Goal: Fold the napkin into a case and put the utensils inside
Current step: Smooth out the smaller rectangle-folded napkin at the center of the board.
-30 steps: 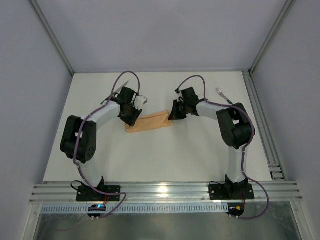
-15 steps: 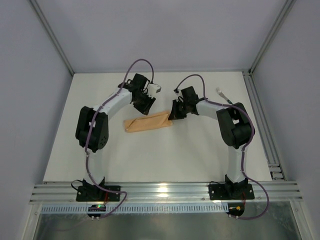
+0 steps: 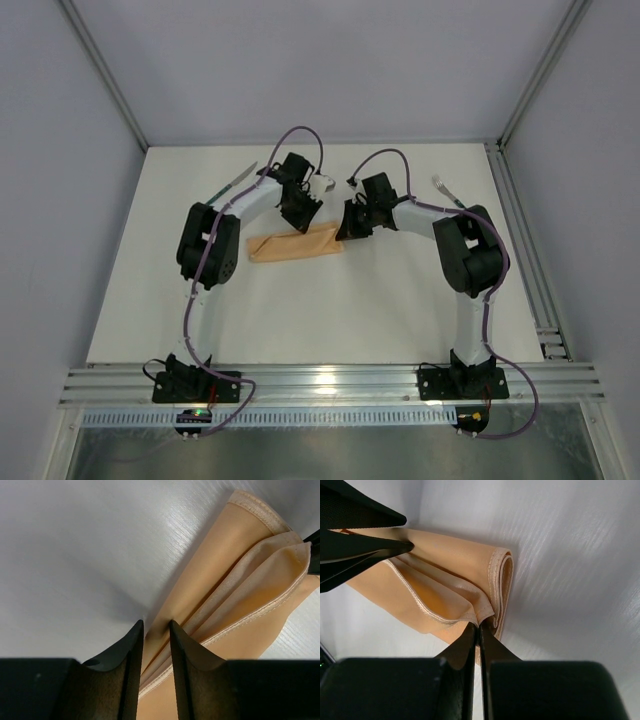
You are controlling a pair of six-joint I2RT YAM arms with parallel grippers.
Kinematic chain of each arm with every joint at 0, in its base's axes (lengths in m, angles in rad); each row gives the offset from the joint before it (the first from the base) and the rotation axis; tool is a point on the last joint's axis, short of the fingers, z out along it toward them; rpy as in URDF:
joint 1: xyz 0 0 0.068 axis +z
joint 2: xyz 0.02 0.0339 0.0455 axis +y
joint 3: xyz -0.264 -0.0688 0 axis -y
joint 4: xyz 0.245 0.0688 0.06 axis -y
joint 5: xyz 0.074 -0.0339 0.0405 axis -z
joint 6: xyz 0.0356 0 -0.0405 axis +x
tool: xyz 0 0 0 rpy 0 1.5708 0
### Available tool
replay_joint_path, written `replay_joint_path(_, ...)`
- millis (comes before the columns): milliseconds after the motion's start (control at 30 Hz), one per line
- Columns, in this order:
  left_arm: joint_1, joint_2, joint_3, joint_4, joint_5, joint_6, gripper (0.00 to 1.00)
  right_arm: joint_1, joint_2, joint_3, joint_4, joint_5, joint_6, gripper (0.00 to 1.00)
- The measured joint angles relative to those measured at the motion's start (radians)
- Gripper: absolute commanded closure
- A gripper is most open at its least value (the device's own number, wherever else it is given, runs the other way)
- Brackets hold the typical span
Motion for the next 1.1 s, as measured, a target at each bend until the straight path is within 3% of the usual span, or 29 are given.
replay_joint_path(133,0.0,0.001,-0.004,0.001,0.018,0.003,0.87,0.0,0.0,-0.001,0.002,-0.004,0.0,0.96)
replay_joint_path(167,0.0,0.001,-0.011,0.004,0.024,0.006,0.95,0.0,0.0,-0.001,0.003,-0.004,0.0,0.96)
replay_joint_path(233,0.0,-0.005,-0.026,0.014,0.042,0.013,1.0,0.0,0.0,-0.001,0.006,-0.003,0.0,0.96)
replay_joint_path(800,0.0,-0.066,-0.132,0.054,0.116,0.053,1.0,0.001,0.004,0.071,-0.002,0.01,0.035,0.96)
replay_joint_path(1100,0.0,-0.082,-0.145,0.058,0.111,0.045,0.99,0.001,0.092,0.129,-0.047,0.032,0.056,0.96)
